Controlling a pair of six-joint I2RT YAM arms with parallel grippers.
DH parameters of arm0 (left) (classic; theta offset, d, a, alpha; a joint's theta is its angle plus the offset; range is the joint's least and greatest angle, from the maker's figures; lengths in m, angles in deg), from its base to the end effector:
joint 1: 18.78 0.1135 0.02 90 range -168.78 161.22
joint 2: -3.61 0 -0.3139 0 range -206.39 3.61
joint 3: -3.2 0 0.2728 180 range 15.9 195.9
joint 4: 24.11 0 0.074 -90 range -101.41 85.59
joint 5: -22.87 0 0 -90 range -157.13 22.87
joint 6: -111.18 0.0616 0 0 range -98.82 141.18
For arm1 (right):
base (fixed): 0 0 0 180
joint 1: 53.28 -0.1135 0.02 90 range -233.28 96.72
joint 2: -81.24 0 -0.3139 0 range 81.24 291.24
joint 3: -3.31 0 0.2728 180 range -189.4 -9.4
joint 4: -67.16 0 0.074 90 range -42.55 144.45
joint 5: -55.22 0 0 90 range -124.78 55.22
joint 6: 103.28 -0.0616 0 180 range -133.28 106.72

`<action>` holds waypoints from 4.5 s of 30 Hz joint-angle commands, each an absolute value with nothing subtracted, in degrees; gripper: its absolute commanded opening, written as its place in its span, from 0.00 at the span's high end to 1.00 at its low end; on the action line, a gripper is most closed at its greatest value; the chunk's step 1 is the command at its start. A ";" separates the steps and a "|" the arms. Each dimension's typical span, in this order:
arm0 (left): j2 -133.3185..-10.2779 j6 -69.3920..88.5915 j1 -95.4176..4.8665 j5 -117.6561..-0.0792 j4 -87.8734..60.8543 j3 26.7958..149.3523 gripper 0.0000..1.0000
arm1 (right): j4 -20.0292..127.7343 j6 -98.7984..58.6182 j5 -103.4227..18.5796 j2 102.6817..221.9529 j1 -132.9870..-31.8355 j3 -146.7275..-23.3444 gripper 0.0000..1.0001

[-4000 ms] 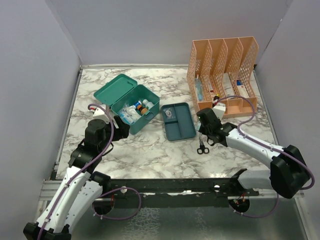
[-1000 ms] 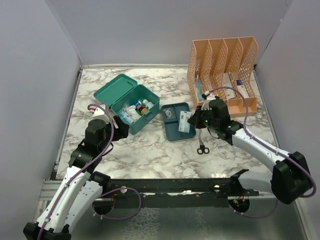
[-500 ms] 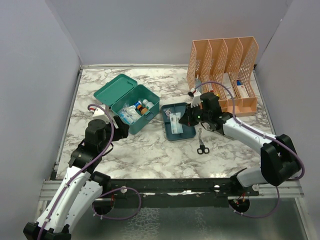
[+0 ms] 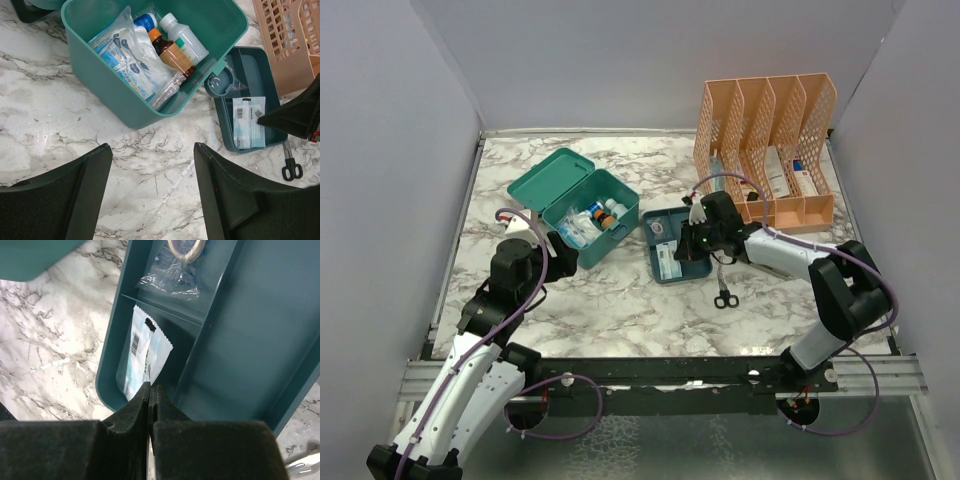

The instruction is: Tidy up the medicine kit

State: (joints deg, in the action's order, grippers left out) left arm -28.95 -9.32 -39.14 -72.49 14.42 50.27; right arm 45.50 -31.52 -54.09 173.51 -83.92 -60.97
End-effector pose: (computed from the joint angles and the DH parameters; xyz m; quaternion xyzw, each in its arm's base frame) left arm 0.1362 -0.0444 0.2957 -0.0994 0.8323 -0.1981 0.5080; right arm 0.2984 0.2004 0.1984 -0.1574 0.9137 0.2840 0.2444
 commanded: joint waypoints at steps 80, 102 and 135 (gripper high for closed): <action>-29.95 -9.47 -39.13 -72.84 13.83 50.14 0.30 | 26.33 -59.93 1.85 158.00 -94.12 -54.12 0.62; -31.18 -9.52 -39.12 -72.75 13.84 50.18 0.30 | 33.18 -43.17 -20.75 158.65 -87.29 -47.84 0.60; -30.36 -9.58 -39.11 -73.11 13.87 50.09 0.30 | 29.78 -44.59 -19.73 169.11 -84.88 -53.30 0.81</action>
State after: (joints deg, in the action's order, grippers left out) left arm -31.13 -9.34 -39.16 -72.54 14.40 50.25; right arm 31.31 -43.84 -21.37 167.23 -85.14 -52.95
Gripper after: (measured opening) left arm 0.704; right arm 0.235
